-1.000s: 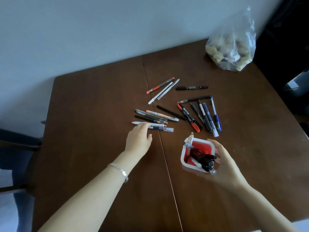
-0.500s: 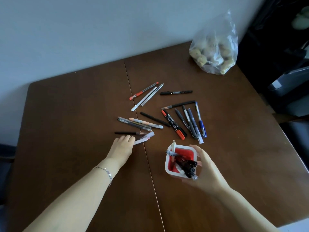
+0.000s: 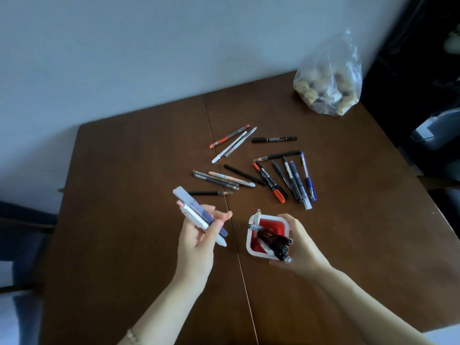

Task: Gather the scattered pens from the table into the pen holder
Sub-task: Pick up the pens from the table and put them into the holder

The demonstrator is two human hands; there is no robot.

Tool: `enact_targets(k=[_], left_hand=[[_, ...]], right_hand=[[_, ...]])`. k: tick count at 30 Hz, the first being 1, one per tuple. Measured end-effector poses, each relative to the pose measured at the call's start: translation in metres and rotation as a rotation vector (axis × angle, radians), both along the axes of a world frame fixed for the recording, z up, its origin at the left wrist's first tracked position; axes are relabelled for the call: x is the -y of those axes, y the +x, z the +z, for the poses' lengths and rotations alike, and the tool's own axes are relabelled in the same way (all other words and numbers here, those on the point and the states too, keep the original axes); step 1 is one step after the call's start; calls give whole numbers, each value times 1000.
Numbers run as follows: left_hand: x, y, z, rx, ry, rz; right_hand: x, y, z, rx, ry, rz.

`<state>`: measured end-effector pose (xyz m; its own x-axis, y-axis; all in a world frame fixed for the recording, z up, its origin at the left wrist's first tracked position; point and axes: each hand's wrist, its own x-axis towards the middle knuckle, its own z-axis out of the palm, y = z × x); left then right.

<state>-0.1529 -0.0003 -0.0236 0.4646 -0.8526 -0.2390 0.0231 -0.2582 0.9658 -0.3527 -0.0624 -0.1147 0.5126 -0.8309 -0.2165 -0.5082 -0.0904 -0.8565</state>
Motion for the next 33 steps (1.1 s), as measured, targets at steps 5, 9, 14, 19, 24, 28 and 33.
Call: enact_targets(k=[5, 9, 14, 19, 24, 28, 33], left_hand=[[5, -39, -11, -68, -25, -45], [12, -54, -24, 110, -30, -156], [17, -55, -22, 197, -110, -164], [9, -56, -37, 376, -203, -84], [1, -50, -56, 531, -281, -112], [0, -46, -70, 785, -242, -279], [5, -38, -65, 940, -61, -479]], right_hand=[[-4, 1, -4, 10, -8, -48], [-3, 0, -3, 5, -12, -29], [-5, 2, -5, 16, -27, -36], [-7, 3, -7, 27, -12, -56], [-8, 4, -4, 37, -14, -53], [-8, 4, -3, 46, -27, -58], [-6, 3, -5, 12, -18, -33]])
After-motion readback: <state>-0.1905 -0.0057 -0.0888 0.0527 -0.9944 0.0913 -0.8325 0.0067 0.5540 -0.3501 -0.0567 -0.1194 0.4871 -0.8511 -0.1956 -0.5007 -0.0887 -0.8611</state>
